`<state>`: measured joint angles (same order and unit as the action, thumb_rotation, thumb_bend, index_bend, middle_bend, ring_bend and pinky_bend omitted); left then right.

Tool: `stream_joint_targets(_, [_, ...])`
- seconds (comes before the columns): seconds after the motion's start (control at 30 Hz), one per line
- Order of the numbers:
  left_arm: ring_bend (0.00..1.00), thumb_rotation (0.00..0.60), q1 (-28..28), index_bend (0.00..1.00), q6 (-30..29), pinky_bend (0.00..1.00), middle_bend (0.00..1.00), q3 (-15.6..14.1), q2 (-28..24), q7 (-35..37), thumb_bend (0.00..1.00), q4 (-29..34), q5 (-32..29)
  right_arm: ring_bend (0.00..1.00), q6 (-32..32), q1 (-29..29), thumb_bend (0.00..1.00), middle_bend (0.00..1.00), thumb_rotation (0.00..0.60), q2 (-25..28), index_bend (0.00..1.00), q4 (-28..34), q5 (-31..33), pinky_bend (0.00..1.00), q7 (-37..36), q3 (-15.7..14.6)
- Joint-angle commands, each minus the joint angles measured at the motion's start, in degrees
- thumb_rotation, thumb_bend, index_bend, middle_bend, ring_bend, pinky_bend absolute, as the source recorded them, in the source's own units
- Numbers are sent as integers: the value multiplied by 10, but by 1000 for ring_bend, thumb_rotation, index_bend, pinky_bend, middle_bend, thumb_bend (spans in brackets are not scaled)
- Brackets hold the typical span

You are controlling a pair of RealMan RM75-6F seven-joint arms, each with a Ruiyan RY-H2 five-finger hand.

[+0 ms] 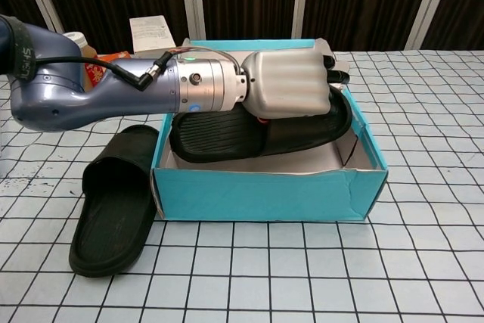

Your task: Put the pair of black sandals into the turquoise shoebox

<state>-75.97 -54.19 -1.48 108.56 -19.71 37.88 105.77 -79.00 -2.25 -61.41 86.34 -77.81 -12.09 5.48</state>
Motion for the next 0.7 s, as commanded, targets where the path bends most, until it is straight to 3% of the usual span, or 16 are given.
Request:
stream_joint_targets(0.03, [123, 600, 3, 413, 2, 232, 441, -4, 3, 2, 456, -4, -2, 240, 1, 0, 318, 200, 600, 0, 161, 0, 0, 193, 0, 0])
stream_joint_targets(0.7, [123, 600, 4, 380, 15, 232, 419, -21, 65, 27, 425, -87, -14, 241, 13, -2, 318, 200, 600, 1, 161, -1, 11, 193, 5, 1])
